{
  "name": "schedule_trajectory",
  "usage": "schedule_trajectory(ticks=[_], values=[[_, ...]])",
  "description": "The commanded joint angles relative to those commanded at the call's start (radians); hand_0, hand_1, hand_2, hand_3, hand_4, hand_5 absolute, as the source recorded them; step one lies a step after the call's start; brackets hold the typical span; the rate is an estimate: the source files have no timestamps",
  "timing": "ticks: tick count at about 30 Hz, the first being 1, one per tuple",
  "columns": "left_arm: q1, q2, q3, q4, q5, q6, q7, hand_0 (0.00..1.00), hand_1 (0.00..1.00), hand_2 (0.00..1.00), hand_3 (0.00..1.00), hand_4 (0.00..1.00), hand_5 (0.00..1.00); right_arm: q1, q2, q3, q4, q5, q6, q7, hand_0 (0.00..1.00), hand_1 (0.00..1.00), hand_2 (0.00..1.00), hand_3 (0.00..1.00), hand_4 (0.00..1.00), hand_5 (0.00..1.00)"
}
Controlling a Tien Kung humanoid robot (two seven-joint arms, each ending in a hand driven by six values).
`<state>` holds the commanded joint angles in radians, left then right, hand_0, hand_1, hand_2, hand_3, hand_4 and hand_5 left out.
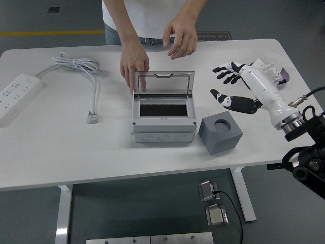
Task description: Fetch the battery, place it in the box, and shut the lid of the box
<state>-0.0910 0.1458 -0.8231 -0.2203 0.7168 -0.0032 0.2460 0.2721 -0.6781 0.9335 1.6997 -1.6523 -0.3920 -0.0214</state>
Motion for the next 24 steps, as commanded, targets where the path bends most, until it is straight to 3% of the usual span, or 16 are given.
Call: schedule_trajectory(ticks=[5,10,15,18,19,24], values=[[0.0,-0.001,-0.003,0.0,0.004,0.0,0.0,0.634,0.664,0.62,0.612,0.617,0.193,-0.055,0.053,0.035,-0.034,0.034,-0.014,0.028,0.459,0.492,0.644,0.727,0.727,0.379],[0.0,-0.003,-0.006,-0.001,0.009,-0.001,0.002,0.634,0.664,0.62,0.612,0.618,0.194,-0.045,0.134,0.011,-0.083,0.089,-0.018,0.062,0.461,0.486,0.641,0.723,0.728,0.382],[-0.003,-0.004,-0.004,-0.001,0.01,-0.002,0.002,0.634,0.664,0.62,0.612,0.618,0.195,0.032,0.199,-0.013,-0.143,0.175,-0.008,0.097,0.458,0.486,0.642,0.721,0.732,0.409],[-0.006,-0.002,-0.007,-0.001,0.014,-0.002,0.003,0.634,0.664,0.62,0.612,0.618,0.195,0.094,0.209,-0.034,-0.18,0.211,0.002,0.106,0.458,0.486,0.642,0.721,0.732,0.409],[-0.007,-0.001,-0.009,-0.001,0.017,-0.003,0.004,0.634,0.664,0.621,0.612,0.618,0.196,0.118,0.211,-0.045,-0.199,0.225,0.005,0.111,0.519,0.542,0.66,0.724,0.736,0.425],[-0.012,0.001,-0.021,-0.003,0.033,-0.003,0.011,0.634,0.664,0.621,0.612,0.618,0.196,0.236,0.227,-0.119,-0.303,0.301,0.009,0.147,0.519,0.542,0.66,0.724,0.736,0.425]])
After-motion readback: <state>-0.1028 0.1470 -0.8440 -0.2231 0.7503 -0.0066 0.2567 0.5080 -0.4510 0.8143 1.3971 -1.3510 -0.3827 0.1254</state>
